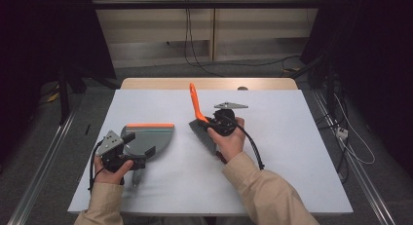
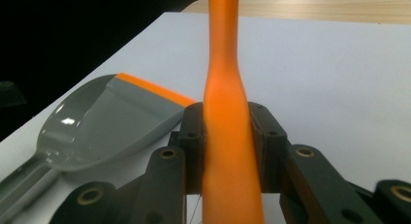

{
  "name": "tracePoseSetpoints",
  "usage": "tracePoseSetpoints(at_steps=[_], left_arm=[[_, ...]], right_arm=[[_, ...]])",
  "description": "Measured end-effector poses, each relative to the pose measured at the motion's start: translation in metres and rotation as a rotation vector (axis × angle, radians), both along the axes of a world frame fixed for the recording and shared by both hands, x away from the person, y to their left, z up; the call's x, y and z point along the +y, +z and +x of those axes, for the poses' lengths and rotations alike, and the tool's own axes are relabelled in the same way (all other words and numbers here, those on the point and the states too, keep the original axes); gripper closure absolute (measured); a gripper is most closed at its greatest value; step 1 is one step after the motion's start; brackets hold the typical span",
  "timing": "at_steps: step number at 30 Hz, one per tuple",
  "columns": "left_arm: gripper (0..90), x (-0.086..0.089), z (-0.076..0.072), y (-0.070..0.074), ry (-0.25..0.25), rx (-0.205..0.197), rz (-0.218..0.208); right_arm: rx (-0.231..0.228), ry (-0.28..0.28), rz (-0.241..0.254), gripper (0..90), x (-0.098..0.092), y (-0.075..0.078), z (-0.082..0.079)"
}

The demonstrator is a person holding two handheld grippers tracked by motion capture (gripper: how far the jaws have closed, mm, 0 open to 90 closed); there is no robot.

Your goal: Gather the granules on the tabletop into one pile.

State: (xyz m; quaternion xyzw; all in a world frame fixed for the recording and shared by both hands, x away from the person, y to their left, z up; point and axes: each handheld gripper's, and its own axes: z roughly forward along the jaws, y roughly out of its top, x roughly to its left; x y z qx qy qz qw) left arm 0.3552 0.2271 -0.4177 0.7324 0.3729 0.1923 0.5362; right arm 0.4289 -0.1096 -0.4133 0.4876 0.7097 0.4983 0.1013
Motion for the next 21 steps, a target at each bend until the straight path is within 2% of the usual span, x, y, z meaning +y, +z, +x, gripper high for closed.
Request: tracePoseSetpoints(at_steps=[4, 7, 9, 11, 21], left_arm=[[4.2, 0.002, 0.001, -0.001, 0.007, 0.002, -0.009], [4.1, 0.003, 0.001, -0.001, 0.011, 0.004, -0.015], [4.2, 0.004, 0.001, -0.001, 0.008, 0.003, -0.007], [4.2, 0.004, 0.001, -0.001, 0.008, 0.003, -0.007], [4.2, 0.002, 0.001, -0.001, 0.004, 0.003, -0.001]], right_arm=[[-0.013, -0.006, -0.008, 71.0, 0.009, -0.002, 0.012], [-0.034, 0.000, -0.049, 71.1, 0.012, -0.007, 0.020], [-0.019, -0.002, -0.060, 71.0, 0.010, -0.011, 0.021], [-0.012, -0.001, -0.093, 71.0, 0.007, -0.015, 0.022], [0.007, -0.007, -0.081, 71.0, -0.010, -0.014, 0.012]])
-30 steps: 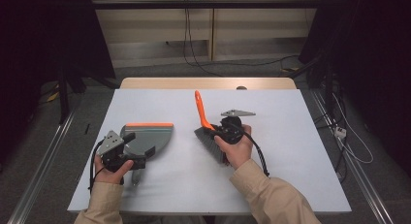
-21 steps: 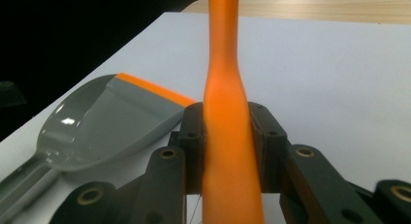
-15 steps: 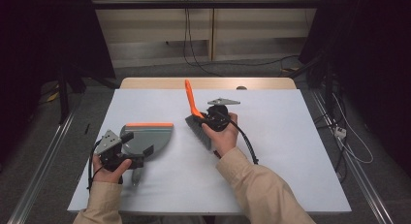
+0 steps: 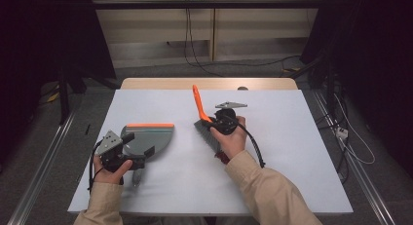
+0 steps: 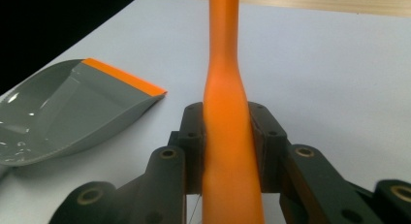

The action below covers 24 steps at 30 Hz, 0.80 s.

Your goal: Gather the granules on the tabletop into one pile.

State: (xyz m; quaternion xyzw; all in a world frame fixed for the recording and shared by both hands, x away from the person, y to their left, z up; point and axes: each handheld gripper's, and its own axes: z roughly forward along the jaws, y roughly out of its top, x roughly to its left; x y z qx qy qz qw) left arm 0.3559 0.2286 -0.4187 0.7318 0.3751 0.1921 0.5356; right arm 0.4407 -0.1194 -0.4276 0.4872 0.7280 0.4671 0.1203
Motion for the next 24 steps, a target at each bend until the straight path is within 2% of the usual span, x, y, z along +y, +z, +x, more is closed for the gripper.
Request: tracePoseSetpoints(at_steps=[2, 4, 16, 20, 24], left_arm=[[4.2, 0.000, 0.000, 0.000, 0.001, -0.001, -0.003], [4.1, 0.000, 0.000, 0.001, 0.001, -0.002, -0.002], [4.1, 0.002, -0.002, 0.003, -0.003, 0.008, 0.005], [4.0, 0.000, -0.003, 0.004, -0.014, 0.023, 0.014], [4.2, -0.002, -0.004, 0.004, -0.026, 0.037, 0.023]], right_arm=[[-0.006, 0.002, -0.012, 71.0, -0.001, 0.001, -0.001], [0.002, 0.005, 0.003, 71.0, -0.003, 0.003, -0.003], [-0.050, 0.023, 0.047, 71.0, -0.014, 0.024, -0.010], [-0.070, 0.032, 0.016, 71.0, -0.022, 0.034, -0.013], [-0.057, 0.034, 0.001, 71.0, -0.037, 0.039, -0.020]])
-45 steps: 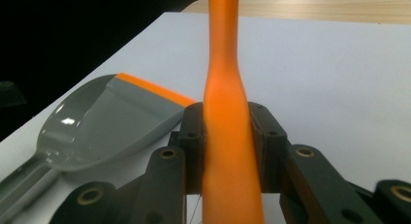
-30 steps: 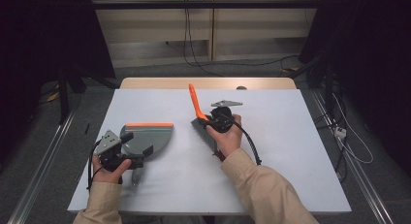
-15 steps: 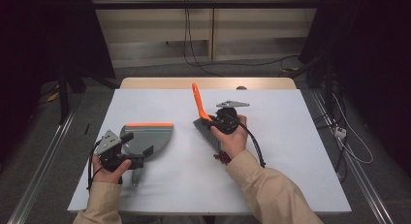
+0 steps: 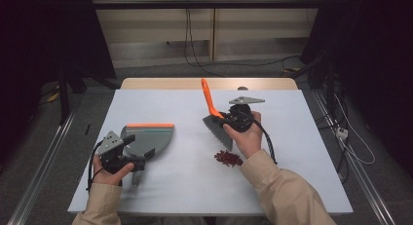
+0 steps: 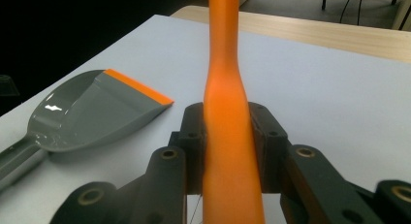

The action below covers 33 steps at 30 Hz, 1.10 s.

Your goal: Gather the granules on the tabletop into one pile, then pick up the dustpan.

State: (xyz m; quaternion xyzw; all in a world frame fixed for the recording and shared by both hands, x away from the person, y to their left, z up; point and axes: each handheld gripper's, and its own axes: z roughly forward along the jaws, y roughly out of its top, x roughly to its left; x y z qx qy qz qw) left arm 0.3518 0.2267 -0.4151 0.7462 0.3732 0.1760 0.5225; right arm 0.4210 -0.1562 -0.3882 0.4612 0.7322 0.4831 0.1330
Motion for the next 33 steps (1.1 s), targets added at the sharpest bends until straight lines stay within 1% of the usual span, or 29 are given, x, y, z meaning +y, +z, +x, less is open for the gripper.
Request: tracePoseSetpoints(at_steps=[3, 4, 5, 9, 13, 14, 16, 17, 19, 20, 21, 22, 23, 24, 27, 29, 31, 33], left_arm=[[4.3, -0.002, -0.001, 0.000, -0.014, 0.010, 0.026], [4.3, -0.003, -0.001, 0.000, -0.013, 0.014, 0.026], [4.3, -0.004, -0.002, 0.000, -0.019, 0.018, 0.040], [4.5, -0.007, -0.003, -0.002, -0.016, 0.030, 0.053], [5.8, -0.005, -0.006, -0.005, -0.015, 0.052, 0.074], [6.1, -0.004, -0.007, -0.005, -0.008, 0.058, 0.068], [6.6, -0.003, -0.008, -0.006, 0.001, 0.066, 0.083], [6.7, -0.002, -0.009, -0.006, 0.005, 0.067, 0.078], [8.0, -0.001, -0.010, -0.006, 0.009, 0.076, 0.096], [8.3, -0.002, -0.011, -0.007, 0.016, 0.080, 0.090], [8.4, -0.001, -0.011, -0.007, 0.018, 0.085, 0.104], [8.9, -0.001, -0.011, -0.008, 0.024, 0.087, 0.100], [9.1, -0.001, -0.012, -0.008, 0.027, 0.090, 0.109], [9.1, -0.001, -0.012, -0.009, 0.034, 0.094, 0.107], [9.8, 0.001, -0.014, -0.011, 0.049, 0.106, 0.132], [10.3, 0.002, -0.014, -0.014, 0.055, 0.123, 0.138], [11.3, 0.003, -0.015, -0.015, 0.069, 0.129, 0.146], [11.3, 0.004, -0.016, -0.015, 0.085, 0.137, 0.158]], right_arm=[[0.010, -0.002, -0.012, 71.0, -0.010, -0.001, -0.004], [0.017, -0.002, -0.012, 71.0, -0.014, -0.001, -0.005], [0.025, -0.005, -0.014, 71.1, -0.017, -0.002, -0.007], [0.039, -0.013, -0.031, 71.1, -0.030, -0.006, -0.013], [0.041, -0.017, -0.042, 71.1, -0.041, -0.007, -0.018], [0.041, -0.018, -0.048, 71.1, -0.044, -0.007, -0.020], [0.041, -0.018, -0.056, 71.1, -0.049, -0.008, -0.022], [0.044, -0.021, -0.059, 71.1, -0.051, -0.008, -0.024], [0.046, -0.025, -0.073, 71.0, -0.054, -0.009, -0.027], [0.048, -0.022, -0.082, 71.1, -0.056, -0.009, -0.029], [0.049, -0.025, -0.079, 71.1, -0.058, -0.009, -0.030], [0.050, -0.027, -0.080, 71.1, -0.059, -0.009, -0.032], [0.048, -0.026, -0.083, 71.1, -0.061, -0.009, -0.032], [0.047, -0.027, -0.084, 71.1, -0.062, -0.010, -0.034], [0.049, -0.032, -0.090, 71.1, -0.067, -0.009, -0.037], [0.048, -0.036, -0.091, 71.0, -0.070, -0.008, -0.040], [0.046, -0.037, -0.101, 71.1, -0.072, -0.007, -0.042], [0.046, -0.039, -0.099, 71.1, -0.075, -0.007, -0.043]])
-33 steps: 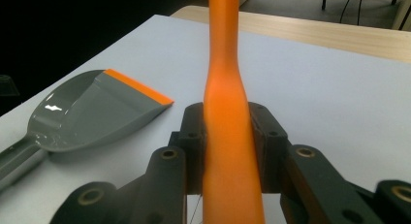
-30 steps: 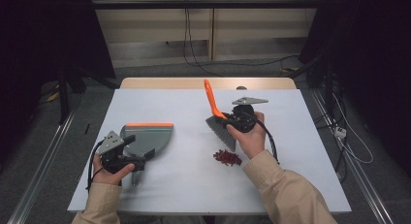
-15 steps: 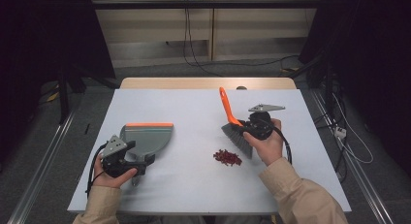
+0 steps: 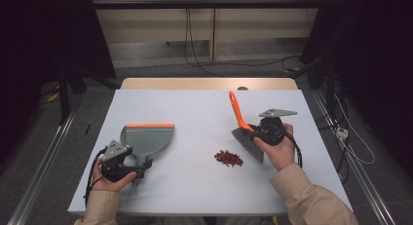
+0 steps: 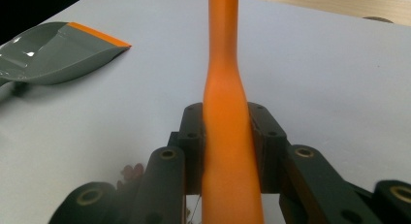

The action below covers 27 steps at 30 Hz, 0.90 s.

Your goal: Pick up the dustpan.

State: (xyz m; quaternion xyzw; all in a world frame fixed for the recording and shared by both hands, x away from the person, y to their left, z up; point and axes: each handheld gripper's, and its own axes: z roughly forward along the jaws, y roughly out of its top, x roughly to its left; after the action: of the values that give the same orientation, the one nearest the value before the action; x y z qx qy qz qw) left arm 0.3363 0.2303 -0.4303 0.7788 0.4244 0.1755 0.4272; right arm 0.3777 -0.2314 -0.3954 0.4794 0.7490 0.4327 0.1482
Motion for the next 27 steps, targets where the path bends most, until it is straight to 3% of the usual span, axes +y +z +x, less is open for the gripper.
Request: tracePoseSetpoints(at_steps=[13, 22, 27], left_arm=[[17.9, 0.006, 0.001, -0.006, 0.073, 0.057, 0.046], [18.3, 0.010, 0.002, -0.008, 0.105, 0.088, 0.046], [26.2, 0.013, 0.002, -0.005, 0.126, 0.092, 0.051]], right_arm=[[0.002, -0.023, -0.005, 71.1, -0.009, -0.003, -0.008], [-0.001, -0.027, -0.010, 71.1, -0.011, -0.003, -0.009], [-0.004, -0.028, -0.011, 71.0, -0.010, -0.003, -0.010]])
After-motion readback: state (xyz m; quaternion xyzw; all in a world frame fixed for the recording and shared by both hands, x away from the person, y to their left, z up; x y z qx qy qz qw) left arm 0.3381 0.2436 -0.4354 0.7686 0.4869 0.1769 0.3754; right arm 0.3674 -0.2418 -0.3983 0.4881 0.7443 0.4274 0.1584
